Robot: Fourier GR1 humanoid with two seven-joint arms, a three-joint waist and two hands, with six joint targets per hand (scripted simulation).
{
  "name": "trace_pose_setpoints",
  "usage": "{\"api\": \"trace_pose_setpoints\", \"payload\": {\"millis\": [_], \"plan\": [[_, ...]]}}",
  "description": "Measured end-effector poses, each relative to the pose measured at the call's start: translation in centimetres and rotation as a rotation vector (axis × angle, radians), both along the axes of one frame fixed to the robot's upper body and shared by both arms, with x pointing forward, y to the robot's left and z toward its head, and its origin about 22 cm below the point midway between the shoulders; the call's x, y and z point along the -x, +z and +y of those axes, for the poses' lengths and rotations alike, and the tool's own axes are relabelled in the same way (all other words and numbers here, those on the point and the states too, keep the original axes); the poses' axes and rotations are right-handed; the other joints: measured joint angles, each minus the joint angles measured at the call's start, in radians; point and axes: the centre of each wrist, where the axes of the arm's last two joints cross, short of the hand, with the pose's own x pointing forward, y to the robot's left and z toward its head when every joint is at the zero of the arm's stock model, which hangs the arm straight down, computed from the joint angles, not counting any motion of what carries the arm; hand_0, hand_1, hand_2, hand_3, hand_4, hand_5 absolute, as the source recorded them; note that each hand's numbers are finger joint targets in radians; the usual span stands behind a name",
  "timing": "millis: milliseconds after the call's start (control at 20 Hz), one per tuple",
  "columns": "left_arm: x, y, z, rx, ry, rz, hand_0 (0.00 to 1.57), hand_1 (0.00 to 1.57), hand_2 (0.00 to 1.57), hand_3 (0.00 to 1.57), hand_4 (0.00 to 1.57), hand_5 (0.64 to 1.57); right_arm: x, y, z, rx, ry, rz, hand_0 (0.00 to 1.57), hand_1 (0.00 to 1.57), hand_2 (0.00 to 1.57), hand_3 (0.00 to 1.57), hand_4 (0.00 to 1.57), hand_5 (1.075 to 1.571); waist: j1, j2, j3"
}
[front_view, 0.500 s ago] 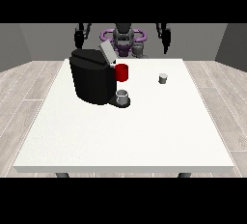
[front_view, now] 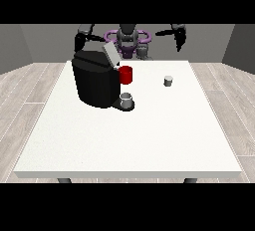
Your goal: Insert the coffee pod into the coffee machine and close the lid
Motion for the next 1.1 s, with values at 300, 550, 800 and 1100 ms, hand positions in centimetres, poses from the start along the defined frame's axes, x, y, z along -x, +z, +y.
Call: {"api": "trace_pose_setpoints", "payload": {"millis": [300, 550, 800, 1100], "plan": [[-2.4, 1.6, 3.1, -0.173, 0.003, 0.007, 0.00, 0.00, 0.00, 0.00, 0.00, 1.571, -0.7, 0.3, 1.8, 0.054, 0.003, -0.057, 0.00, 0.00, 0.00, 0.00, 0.00, 1.571, -0.061, 0.056, -0.0015], [-4.9, 3.0, 5.0, -0.281, 0.028, 0.034, 0.00, 0.00, 0.00, 0.00, 0.00, 1.571, -2.1, 2.1, 3.4, 0.056, 0.044, -0.103, 0.00, 0.00, 0.00, 0.00, 0.00, 1.571, -0.113, 0.113, -0.0017], [-6.8, 3.6, 6.9, -0.374, 0.043, 0.070, 0.00, 0.00, 0.00, 0.00, 0.00, 1.571, -3.0, 2.9, 4.6, 0.044, 0.073, -0.115, 0.00, 0.00, 0.00, 0.00, 0.00, 1.571, -0.149, 0.171, -0.0020], [-8.6, 3.0, 7.1, -0.458, 0.038, 0.101, 0.00, 0.00, 0.00, 0.00, 0.00, 1.571, -4.2, 3.5, 5.4, 0.039, 0.083, -0.100, 0.00, 0.00, 0.00, 0.00, 0.00, 1.571, -0.161, 0.211, -0.0020]]}}
